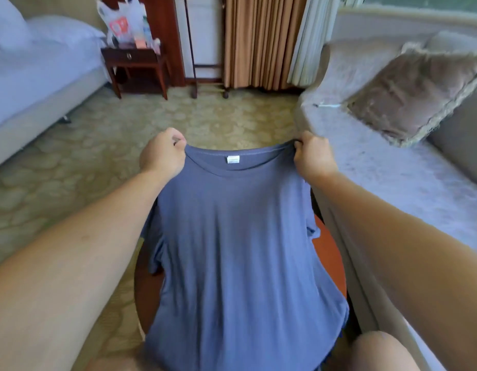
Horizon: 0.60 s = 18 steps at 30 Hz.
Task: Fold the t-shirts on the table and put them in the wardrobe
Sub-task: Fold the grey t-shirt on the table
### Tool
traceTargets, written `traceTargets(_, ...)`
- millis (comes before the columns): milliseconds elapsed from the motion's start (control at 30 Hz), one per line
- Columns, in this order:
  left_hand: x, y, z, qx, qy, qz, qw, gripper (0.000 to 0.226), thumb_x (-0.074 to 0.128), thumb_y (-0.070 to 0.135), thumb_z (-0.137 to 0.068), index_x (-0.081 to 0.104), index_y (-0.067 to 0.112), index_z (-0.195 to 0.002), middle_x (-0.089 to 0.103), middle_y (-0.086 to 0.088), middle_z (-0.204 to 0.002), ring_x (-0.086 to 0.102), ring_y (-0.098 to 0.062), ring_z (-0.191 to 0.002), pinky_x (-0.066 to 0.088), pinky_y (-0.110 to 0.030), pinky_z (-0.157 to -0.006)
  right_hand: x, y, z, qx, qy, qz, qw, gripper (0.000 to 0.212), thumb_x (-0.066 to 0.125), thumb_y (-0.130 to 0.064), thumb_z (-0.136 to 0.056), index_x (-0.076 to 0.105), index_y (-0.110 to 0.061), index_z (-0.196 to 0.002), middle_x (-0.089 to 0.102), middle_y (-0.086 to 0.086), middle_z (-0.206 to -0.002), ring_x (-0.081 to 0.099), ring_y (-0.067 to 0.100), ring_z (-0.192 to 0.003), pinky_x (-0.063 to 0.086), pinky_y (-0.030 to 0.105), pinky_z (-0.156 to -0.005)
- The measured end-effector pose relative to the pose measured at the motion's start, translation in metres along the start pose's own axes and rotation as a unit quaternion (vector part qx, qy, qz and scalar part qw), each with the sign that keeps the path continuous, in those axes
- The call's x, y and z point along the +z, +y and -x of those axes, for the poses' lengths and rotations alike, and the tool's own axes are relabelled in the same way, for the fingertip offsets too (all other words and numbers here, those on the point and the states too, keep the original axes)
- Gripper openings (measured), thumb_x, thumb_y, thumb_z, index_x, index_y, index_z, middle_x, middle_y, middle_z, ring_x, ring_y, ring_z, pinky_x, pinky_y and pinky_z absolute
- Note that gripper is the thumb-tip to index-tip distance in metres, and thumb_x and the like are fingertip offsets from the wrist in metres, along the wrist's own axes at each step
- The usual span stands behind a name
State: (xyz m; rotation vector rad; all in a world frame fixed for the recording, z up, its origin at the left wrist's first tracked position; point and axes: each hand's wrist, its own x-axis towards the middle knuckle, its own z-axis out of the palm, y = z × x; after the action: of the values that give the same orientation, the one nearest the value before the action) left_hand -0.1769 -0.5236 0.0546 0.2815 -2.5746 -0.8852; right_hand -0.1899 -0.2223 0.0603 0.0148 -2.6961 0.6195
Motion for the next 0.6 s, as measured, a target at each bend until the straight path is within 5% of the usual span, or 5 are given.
traceTargets(167, 0.085, -0.05, -0.039, -0.054, -0.038, -0.03, 0.997, 0.016, 0.05, 0.019, -0.095, 0.065, 0.017, -0.099, 0.069, -0.013, -0.107, 0.062, -0.036, -0.103, 0.049, -0.042, -0.089, 0.079, 0.017, -0.035, 0.047, -0.048, 0.027, 0.997, 0.025, 0.047, -0.017, -0.098, 0.06, 0.001, -0.11, 0.062, 0.028, -0.112, 0.057, 0.044, -0.105, 0.043, 0.041, -0.08)
traceTargets(233, 0.11, -0.067, -0.037, -0.082, -0.053, -0.087, 0.991, 0.026, 0.05, 0.028, -0.097, 0.062, 0.017, -0.118, 0.065, -0.013, -0.12, 0.057, -0.037, -0.114, 0.045, -0.04, -0.094, 0.11, 0.029, -0.029, 0.058, -0.074, 0.026, 0.995, 0.028, 0.048, -0.019, -0.098, 0.059, 0.001, -0.113, 0.06, 0.027, -0.118, 0.056, 0.042, -0.109, 0.042, 0.038, -0.082)
traceTargets(300, 0.126, -0.077, -0.026, -0.088, -0.081, -0.135, 0.984, 0.054, 0.049, 0.044, -0.097, 0.043, 0.017, -0.143, 0.049, -0.014, -0.143, 0.041, -0.037, -0.133, 0.033, -0.045, -0.108, 0.137, 0.042, -0.009, 0.053, -0.112, -0.005, 0.992, 0.045, 0.047, -0.02, -0.098, 0.043, 0.004, -0.137, 0.043, 0.027, -0.143, 0.048, 0.041, -0.125, 0.038, 0.038, -0.097)
traceTargets(400, 0.137, -0.077, 0.008, -0.071, -0.101, -0.149, 0.981, 0.074, 0.046, 0.055, -0.096, 0.02, 0.019, -0.154, 0.011, -0.01, -0.163, 0.011, -0.035, -0.148, 0.01, -0.051, -0.118, 0.156, 0.049, 0.032, 0.038, -0.142, -0.016, 0.989, 0.067, 0.045, -0.023, -0.1, 0.011, 0.001, -0.153, 0.004, 0.017, -0.162, 0.019, 0.031, -0.147, 0.017, 0.044, -0.118)
traceTargets(600, 0.133, -0.068, 0.113, 0.064, -0.121, -0.144, 0.98, 0.062, 0.045, 0.048, -0.095, 0.04, 0.013, -0.145, 0.034, -0.016, -0.15, 0.028, -0.038, -0.138, 0.022, -0.058, -0.112, 0.151, 0.031, 0.135, -0.02, -0.246, 0.025, 0.969, 0.063, 0.039, -0.043, -0.101, 0.021, -0.013, -0.153, 0.002, 0.009, -0.164, -0.004, 0.024, -0.151, 0.003, 0.053, -0.119)
